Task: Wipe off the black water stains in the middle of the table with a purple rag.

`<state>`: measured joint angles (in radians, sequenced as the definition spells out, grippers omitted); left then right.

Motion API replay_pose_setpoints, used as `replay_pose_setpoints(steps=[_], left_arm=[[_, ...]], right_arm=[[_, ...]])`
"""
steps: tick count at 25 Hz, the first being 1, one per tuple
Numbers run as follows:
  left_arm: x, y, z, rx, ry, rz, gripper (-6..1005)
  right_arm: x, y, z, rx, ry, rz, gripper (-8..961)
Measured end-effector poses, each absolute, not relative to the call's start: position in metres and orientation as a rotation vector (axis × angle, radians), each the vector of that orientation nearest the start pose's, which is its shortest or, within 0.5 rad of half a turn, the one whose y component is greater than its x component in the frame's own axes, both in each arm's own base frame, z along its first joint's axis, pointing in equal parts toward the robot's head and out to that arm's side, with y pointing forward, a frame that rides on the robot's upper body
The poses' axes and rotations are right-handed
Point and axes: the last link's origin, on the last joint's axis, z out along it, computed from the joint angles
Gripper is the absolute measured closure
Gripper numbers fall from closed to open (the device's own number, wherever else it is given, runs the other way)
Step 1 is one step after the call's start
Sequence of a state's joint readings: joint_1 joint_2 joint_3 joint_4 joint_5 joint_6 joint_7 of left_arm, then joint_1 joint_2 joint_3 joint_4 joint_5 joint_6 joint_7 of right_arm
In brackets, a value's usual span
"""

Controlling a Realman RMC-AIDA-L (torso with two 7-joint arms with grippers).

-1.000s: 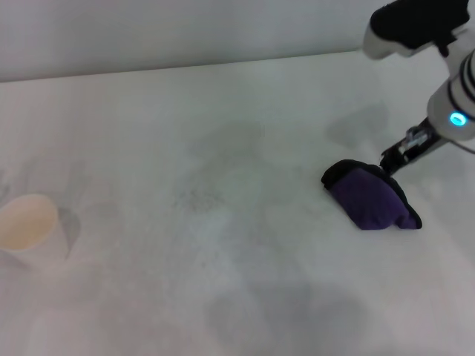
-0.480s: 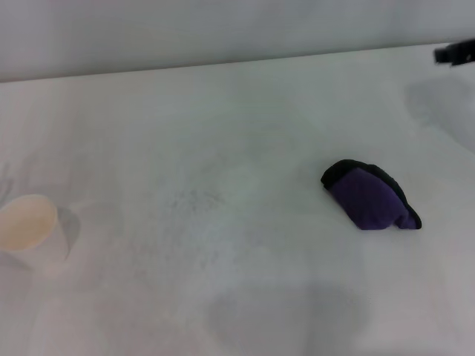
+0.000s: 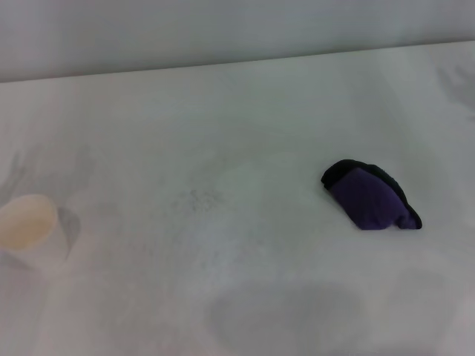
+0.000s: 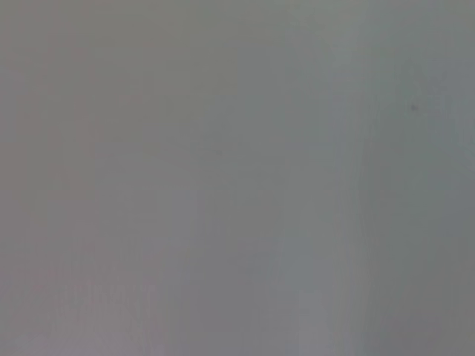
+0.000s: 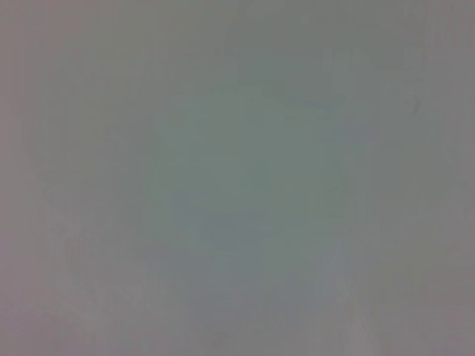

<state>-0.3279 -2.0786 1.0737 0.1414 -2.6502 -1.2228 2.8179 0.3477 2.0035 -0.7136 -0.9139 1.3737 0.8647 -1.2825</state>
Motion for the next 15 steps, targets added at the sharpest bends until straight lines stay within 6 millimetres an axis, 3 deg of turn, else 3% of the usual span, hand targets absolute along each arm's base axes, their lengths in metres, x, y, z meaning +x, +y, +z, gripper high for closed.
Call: replay_pose_setpoints(steps=[5,15], left_arm=[[-0.362,0.308,0.016,-1.603,-0.536,-0.668,114],[-0.360,0.314,0.019,-1.578,-0.544,-0.675,113]], right_arm=[[0.370,0.359,0.125,-1.642,0.919,0.734,561],[0.370,0.337,0.078,-1.608,0.420,0.600,561]])
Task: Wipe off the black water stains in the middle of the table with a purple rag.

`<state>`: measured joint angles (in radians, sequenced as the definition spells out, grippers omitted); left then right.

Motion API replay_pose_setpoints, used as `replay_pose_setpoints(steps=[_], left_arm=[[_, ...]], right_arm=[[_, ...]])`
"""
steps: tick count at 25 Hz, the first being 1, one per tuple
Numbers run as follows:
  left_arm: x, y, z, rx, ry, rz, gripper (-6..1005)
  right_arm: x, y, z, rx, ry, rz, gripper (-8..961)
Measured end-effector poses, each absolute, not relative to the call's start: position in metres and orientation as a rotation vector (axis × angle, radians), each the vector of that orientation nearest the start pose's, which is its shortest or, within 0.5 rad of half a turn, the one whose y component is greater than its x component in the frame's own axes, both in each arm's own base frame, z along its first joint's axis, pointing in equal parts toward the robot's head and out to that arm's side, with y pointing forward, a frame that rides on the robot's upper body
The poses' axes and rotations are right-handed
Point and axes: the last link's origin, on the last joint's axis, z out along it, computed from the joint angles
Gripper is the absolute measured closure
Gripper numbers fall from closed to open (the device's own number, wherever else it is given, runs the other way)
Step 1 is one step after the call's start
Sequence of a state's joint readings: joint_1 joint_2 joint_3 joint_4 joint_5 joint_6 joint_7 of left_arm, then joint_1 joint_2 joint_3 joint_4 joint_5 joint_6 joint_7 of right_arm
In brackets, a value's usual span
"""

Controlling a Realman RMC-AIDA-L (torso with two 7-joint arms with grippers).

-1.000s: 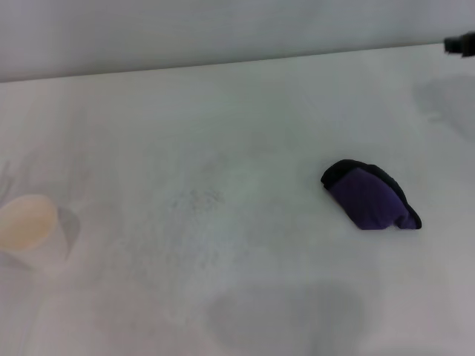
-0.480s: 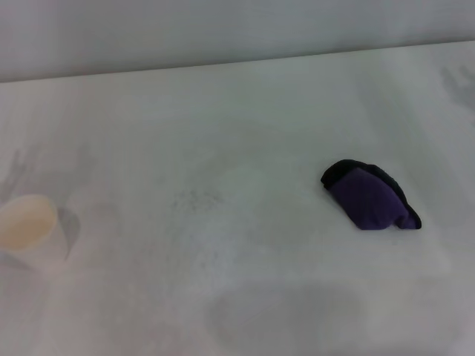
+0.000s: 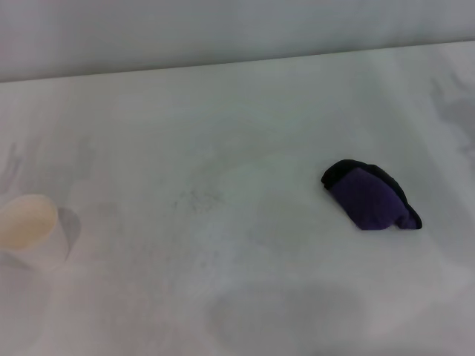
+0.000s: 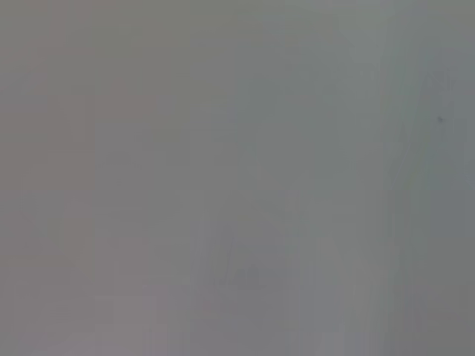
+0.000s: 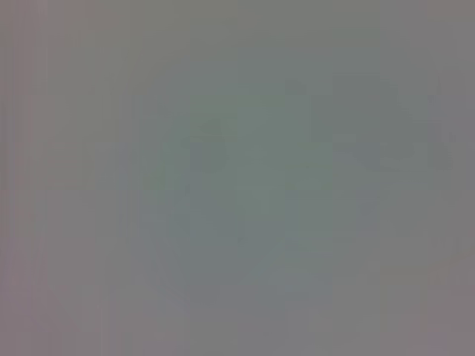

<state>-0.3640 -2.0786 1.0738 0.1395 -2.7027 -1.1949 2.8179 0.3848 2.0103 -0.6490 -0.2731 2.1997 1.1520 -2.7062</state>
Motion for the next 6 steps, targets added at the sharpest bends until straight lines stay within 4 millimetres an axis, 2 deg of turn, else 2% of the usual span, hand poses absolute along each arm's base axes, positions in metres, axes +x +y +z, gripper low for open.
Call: replay_pose_setpoints(steps=[6], left_arm=[[-0.361,0.314,0.020,-1.571,-0.542,-0.673,113]], right_arm=[[0.371,0.328,0.062,-1.621,0.393,0.571,561]])
